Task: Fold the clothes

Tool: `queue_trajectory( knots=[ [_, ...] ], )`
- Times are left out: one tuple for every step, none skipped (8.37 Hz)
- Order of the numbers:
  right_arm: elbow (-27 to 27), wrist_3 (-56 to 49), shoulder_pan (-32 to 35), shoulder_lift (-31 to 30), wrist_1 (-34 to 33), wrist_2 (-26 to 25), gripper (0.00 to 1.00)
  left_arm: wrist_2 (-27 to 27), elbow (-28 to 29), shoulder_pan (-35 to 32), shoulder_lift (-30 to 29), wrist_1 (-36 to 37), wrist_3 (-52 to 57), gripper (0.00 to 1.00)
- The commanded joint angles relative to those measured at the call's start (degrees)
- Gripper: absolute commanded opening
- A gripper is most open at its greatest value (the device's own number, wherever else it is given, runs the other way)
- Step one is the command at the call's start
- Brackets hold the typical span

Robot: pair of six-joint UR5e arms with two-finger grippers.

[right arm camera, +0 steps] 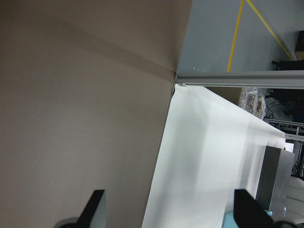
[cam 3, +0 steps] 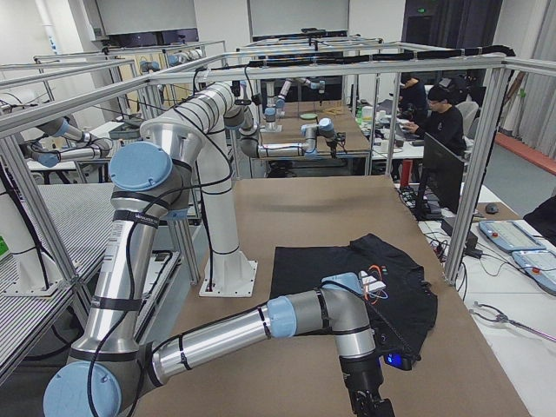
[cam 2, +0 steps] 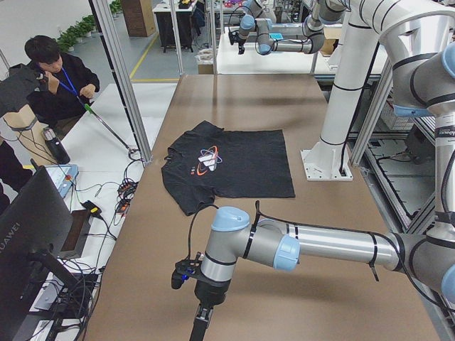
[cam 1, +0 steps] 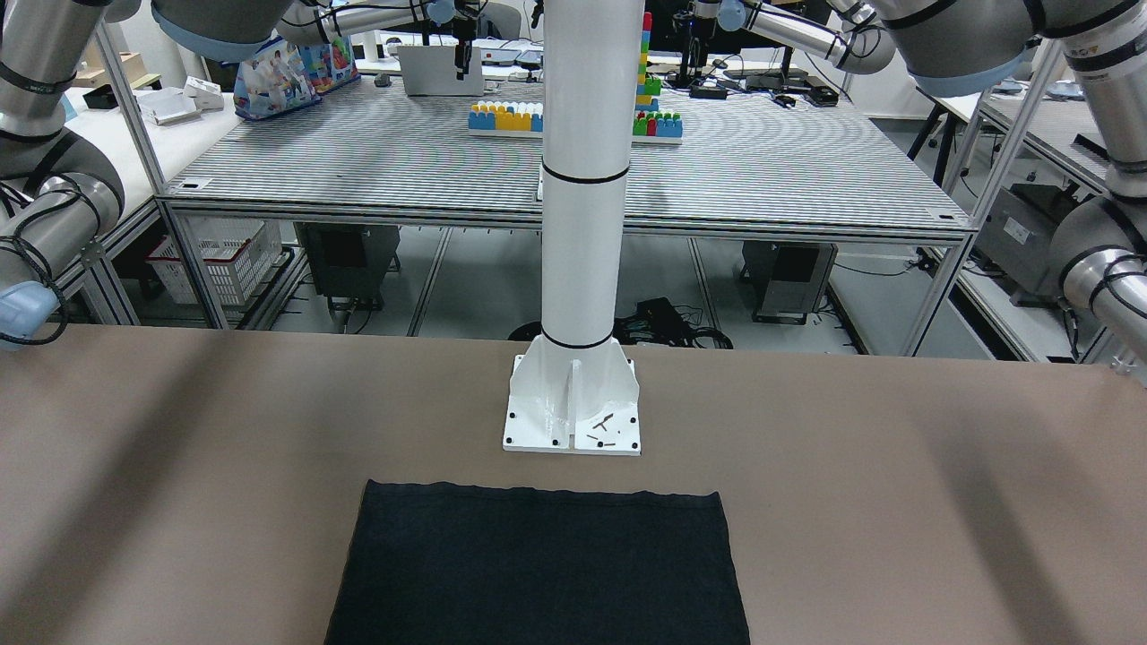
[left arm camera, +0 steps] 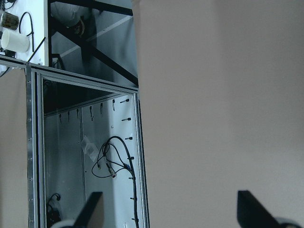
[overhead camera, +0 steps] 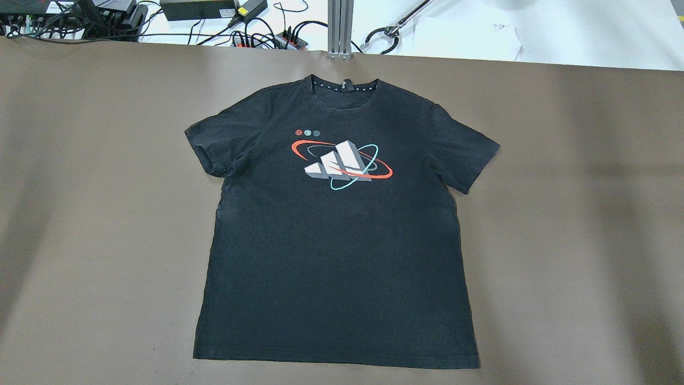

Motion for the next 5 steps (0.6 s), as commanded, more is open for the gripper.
queue_trajectory(
  knots=[
    [0.12,0.09,0.00,-0.07,0.00,0.29,0.94,0.09,-0.06,0.08,0.22,-0.26,0.09,1.00],
    [0.12,0.09,-0.09,0.02,0.00,0.21,0.94,0.00,-0.06,0.08,0.22,-0.35,0.18,1.00],
    [0.12,0.09,-0.09,0.02,0.00,0.29,0.94,0.00,-0.15,0.08,0.22,-0.44,0.18,1.00],
    [0.12,0.17,-0.09,0.11,0.00,0.21,0.94,0.09,-0.76,0.08,0.22,-0.44,0.09,1.00],
    [0.38,0.26,-0.18,0.46,0.00,0.82,0.94,0.18,-2.16,0.08,0.22,-0.44,0.09,1.00]
  ],
)
